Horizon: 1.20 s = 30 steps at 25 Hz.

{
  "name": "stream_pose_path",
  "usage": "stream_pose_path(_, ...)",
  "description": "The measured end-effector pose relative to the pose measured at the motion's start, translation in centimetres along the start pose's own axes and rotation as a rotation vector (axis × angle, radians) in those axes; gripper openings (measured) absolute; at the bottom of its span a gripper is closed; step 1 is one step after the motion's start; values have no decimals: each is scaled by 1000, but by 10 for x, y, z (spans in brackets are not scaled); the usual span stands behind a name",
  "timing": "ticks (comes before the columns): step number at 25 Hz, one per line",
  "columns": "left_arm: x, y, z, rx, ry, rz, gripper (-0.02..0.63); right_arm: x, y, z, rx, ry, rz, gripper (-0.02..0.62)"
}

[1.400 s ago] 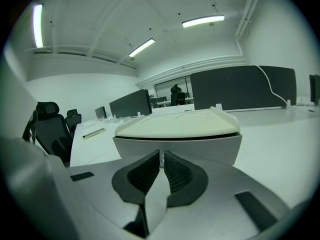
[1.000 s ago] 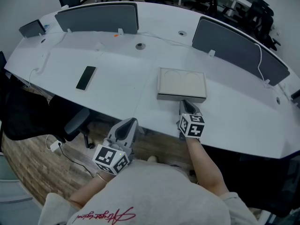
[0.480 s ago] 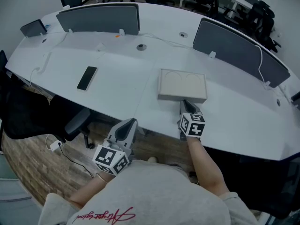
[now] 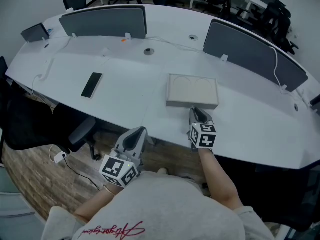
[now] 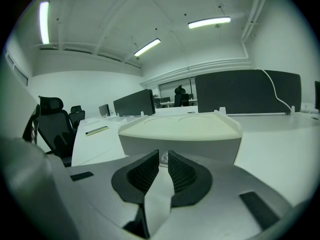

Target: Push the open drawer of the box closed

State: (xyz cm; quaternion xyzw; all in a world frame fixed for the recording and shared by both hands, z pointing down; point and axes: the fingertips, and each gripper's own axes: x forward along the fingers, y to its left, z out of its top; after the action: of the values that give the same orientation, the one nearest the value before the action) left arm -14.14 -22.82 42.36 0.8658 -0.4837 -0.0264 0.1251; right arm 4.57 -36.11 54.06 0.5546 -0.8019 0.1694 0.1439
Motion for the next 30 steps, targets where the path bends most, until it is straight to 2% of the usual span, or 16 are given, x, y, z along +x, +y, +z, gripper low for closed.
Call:
stream_pose_path(10,2,-31,1,34,-5,-64,23,-68,18,36,-15,-137,22,44)
stream_pose_path(15,4,-59,-4,31,-1,-109,23,-126,44,56,-97,-225,46,44)
stream_pose_path(19,2,-93,-7,35,1,-171,23,-176,54,67,-121,-287,43,44)
stream_pose_path(25,-16,-137,-9,48,-13,-209,23,-240,66,68,-150,-344,54,44)
stream_pose_path(30,-44,-177,-18,51,-7,-221,23,-290,73,53,-157,-352,65,44)
